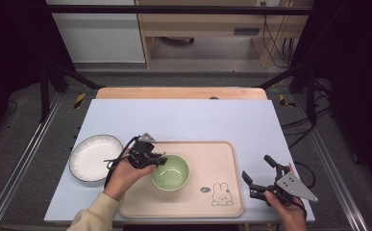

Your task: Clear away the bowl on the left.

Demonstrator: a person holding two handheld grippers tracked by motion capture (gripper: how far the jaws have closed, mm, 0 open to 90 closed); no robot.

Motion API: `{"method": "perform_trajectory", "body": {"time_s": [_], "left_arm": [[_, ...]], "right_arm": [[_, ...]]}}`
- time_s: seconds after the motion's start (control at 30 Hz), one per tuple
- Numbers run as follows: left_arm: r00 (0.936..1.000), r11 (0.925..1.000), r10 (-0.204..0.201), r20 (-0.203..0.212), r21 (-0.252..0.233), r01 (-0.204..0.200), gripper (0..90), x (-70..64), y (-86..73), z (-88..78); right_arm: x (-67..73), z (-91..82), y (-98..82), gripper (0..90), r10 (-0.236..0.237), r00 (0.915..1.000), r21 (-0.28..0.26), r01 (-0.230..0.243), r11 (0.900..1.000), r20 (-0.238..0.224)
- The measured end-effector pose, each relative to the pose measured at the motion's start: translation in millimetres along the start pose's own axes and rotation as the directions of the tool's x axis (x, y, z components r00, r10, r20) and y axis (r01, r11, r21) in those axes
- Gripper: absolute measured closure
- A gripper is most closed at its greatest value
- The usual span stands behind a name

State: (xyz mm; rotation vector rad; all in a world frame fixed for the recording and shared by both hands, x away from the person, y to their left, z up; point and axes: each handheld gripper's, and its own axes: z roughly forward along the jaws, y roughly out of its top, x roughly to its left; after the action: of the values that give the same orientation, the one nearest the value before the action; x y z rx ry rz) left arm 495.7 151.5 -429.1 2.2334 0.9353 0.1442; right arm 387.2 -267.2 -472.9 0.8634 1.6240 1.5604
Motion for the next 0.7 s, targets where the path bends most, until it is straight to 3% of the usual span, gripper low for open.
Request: {"method": "perform_trajectory", "body": {"time_s": [0.27, 0.43, 0.57, 0.7], "left_arm": [[0.9993, 0.9993, 0.028, -0.026, -0.024, -0.028, 52.4, -5.9, 2.3, -1.6], [0.9973, 0.9949, 0.058, -0.044, -0.080, -0.062, 38.6, -11.3, 3.7, -5.0], [0.9947, 0.9806, 0.085, -0.058, -0.172, -0.094, 25.2, -16.3, 2.7, -11.6], [0.9883, 0.9519, 0.135, -0.072, -0.268, -0.149, 13.9, -22.6, -2.1, -24.4]], "right_arm": [[0.4, -1.3, 0.2, 4.9, 0.001, 1.0000, -0.007, -0.001, 1.000, -0.004], [1.8, -1.4, 0.5, 4.9, -0.002, 1.0000, -0.008, 0.002, 1.000, -0.007], [3.5, -4.5, 2.1, 4.9, 0.000, 1.0000, -0.007, 0.000, 1.000, -0.003], [6.0, -10.1, 6.0, 4.9, -0.015, 0.9999, -0.022, 0.015, 1.000, 0.006]]}}
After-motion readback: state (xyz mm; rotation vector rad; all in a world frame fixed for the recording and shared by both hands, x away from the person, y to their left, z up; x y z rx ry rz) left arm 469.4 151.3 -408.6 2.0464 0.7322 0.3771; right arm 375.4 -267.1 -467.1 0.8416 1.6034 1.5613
